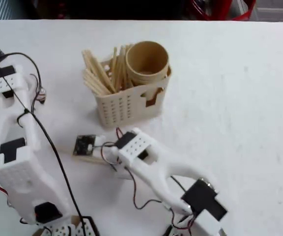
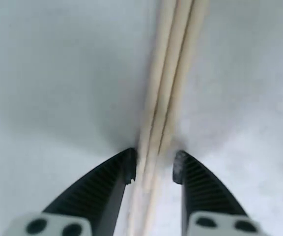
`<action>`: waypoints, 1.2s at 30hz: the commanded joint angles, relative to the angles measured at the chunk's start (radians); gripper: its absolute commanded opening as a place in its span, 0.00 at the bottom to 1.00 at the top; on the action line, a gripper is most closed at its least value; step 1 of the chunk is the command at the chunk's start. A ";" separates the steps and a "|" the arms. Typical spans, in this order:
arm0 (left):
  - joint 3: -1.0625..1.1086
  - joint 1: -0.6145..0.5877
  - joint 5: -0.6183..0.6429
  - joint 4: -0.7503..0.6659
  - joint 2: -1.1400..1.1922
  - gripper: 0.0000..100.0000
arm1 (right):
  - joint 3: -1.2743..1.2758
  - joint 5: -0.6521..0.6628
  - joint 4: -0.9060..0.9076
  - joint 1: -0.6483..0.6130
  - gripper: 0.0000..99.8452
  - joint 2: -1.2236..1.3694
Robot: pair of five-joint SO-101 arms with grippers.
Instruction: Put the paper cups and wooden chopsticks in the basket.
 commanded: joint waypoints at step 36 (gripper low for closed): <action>-0.012 -0.007 0.003 -0.018 -0.010 0.12 | -0.029 0.003 0.297 0.306 0.02 -0.978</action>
